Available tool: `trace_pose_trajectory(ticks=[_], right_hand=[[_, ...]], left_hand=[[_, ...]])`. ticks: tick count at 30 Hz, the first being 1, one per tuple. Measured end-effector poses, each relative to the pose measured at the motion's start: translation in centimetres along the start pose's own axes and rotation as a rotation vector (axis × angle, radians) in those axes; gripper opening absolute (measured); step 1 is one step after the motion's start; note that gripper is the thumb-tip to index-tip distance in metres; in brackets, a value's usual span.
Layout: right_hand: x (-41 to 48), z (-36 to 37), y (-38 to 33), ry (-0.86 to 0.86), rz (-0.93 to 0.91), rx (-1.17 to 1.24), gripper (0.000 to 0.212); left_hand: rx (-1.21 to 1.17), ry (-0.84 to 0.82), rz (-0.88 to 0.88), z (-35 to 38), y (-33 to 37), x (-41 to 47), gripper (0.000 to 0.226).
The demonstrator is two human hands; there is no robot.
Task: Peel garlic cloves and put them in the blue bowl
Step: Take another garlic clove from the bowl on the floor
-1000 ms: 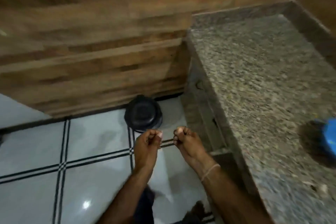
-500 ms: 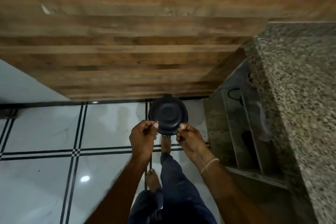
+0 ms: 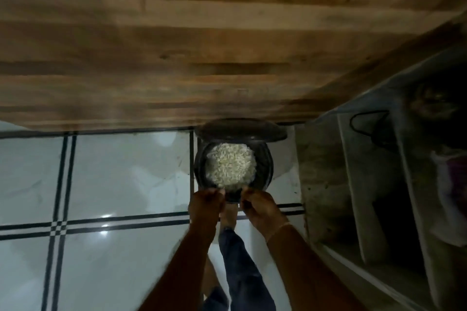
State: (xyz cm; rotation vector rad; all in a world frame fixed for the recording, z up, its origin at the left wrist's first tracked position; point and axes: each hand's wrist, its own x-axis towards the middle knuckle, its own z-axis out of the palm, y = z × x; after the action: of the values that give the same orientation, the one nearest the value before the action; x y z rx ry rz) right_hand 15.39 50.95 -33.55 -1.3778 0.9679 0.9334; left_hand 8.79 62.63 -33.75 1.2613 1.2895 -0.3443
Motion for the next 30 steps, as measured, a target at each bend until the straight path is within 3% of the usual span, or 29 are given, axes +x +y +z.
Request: trace_pose_trajectory(ticks=[5, 6, 8, 10, 14, 16, 17, 20, 24, 30], right_hand=[[11.4, 0.2, -0.3, -0.034, 0.046, 0.015, 0.016], [12.6, 0.1, -0.2, -0.027, 0.055, 0.014, 0.022], [13.9, 0.2, 0.3, -0.02, 0.057, 0.053, 0.039], [13.2, 0.7, 0.5, -0.017, 0.104, 0.141, 0.041], [8.3, 2.4, -1.4, -0.209, 0.182, 0.355, 0.053], [4.8, 1.9, -2.9, -0.247, 0.136, 0.382, 0.052], [2.8, 1.0, -3.2, -0.252, 0.132, 0.411, 0.05], [-3.8, -2.6, -2.7, -0.171, -0.051, 0.24, 0.047], [-14.4, -7.3, -1.6, 0.004, -0.37, -0.01, 0.021], [-29.1, -15.9, 3.5, 0.204, -0.662, -0.055, 0.027]], left_hand=[[-0.141, -0.053, -0.136, 5.6, -1.1, 10.4, 0.015], [-0.166, -0.049, -0.168, 6.2, -1.9, 11.9, 0.016], [-0.215, -0.044, -0.201, 7.2, -2.4, 13.1, 0.026], [-0.151, -0.025, -0.142, 7.9, -2.0, 12.8, 0.035], [0.063, -0.238, -0.052, 8.2, -1.6, 10.3, 0.052], [0.112, -0.235, -0.07, 6.9, -3.4, 10.8, 0.079], [0.131, -0.239, -0.075, 5.8, -2.6, 9.4, 0.081], [0.371, -0.176, 0.094, 2.6, 3.3, -0.3, 0.054], [0.597, -0.166, 0.404, 0.2, 6.3, -11.8, 0.055], [0.739, -0.282, 0.795, 1.1, 6.3, -29.6, 0.046]])
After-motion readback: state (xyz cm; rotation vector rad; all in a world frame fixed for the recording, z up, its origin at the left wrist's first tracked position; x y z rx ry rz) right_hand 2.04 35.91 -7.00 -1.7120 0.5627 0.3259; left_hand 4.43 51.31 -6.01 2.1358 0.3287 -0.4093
